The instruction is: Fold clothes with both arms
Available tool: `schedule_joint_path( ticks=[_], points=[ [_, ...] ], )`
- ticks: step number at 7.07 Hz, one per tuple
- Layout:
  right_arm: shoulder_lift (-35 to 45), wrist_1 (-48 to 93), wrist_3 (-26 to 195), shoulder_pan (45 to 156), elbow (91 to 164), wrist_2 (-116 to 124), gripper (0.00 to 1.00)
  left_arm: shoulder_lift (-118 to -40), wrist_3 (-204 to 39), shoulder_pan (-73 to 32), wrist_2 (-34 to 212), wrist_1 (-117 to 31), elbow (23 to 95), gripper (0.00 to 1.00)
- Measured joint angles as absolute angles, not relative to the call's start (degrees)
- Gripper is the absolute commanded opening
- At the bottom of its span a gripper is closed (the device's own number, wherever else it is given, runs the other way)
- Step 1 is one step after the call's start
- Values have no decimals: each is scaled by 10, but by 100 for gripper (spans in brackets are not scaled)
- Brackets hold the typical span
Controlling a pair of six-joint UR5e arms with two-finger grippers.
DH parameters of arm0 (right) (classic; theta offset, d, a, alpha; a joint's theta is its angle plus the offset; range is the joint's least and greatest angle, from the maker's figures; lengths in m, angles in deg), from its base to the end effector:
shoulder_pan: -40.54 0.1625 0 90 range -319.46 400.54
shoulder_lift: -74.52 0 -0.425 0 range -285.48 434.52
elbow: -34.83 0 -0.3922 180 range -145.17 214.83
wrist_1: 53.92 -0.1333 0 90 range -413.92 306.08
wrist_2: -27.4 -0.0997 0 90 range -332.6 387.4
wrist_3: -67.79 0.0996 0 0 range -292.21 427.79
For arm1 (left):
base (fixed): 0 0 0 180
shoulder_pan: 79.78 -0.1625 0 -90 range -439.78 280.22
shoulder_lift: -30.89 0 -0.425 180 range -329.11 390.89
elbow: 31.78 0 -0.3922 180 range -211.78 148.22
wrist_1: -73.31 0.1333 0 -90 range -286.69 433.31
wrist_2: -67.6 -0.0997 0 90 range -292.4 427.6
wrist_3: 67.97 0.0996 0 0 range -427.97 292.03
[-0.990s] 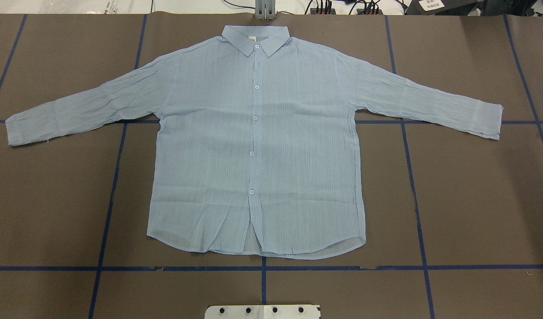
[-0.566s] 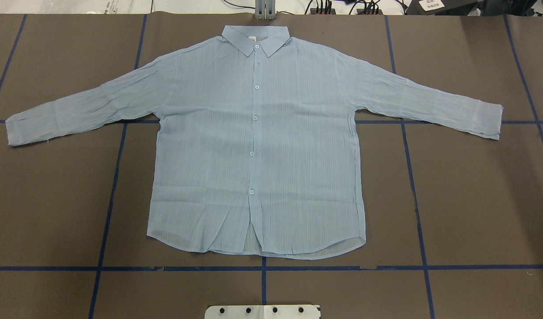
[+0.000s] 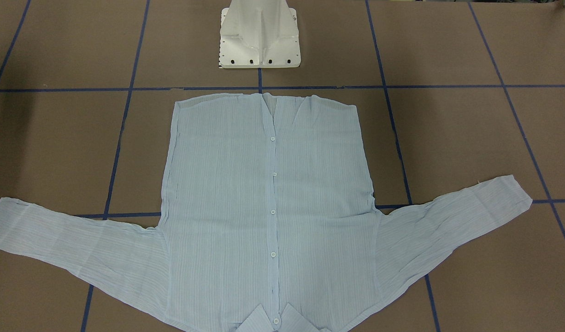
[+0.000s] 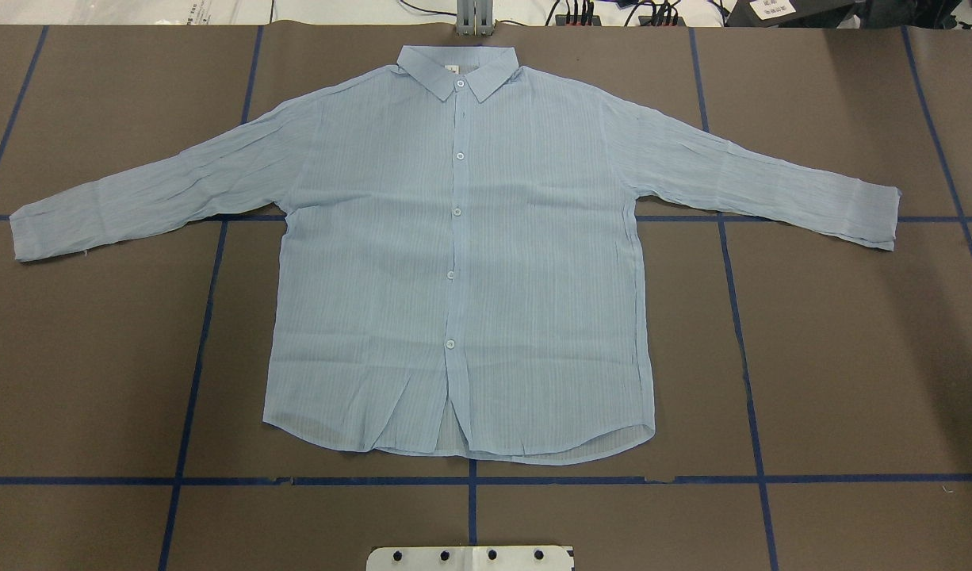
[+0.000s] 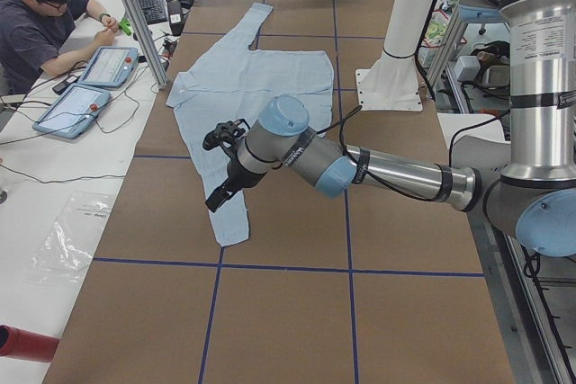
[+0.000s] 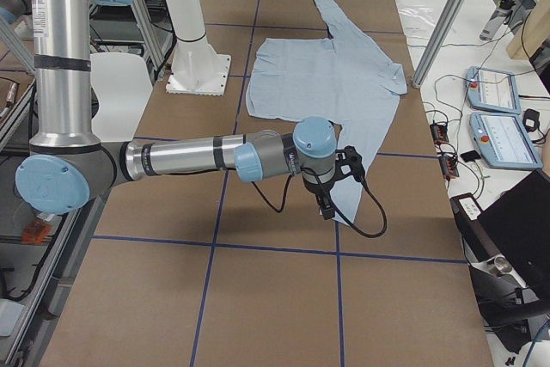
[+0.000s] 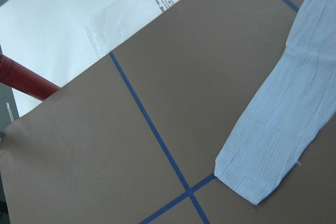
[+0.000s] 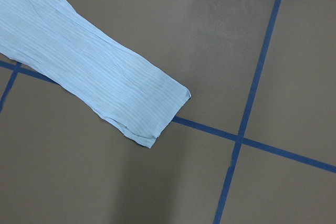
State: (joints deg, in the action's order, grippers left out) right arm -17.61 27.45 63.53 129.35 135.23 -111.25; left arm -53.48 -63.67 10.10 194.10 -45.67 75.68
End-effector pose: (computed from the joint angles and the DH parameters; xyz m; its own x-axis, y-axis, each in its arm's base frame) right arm 0.0484 -0.4880 0.5648 0.6527 -0.3023 0.6947 0.0685 0.9367 0.3433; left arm -0.0731 -0.4701 0.5005 0.8007 0.4461 -0.3999 -0.0618 0.7255 0.6855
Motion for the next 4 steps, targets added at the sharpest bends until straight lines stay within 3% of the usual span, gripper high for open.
schedule_joint_path(
  ticks=[4],
  points=[
    [-181,93,784,1263,1287,-1079,97,-552,-718,101,1946,-484,743,100]
  ],
)
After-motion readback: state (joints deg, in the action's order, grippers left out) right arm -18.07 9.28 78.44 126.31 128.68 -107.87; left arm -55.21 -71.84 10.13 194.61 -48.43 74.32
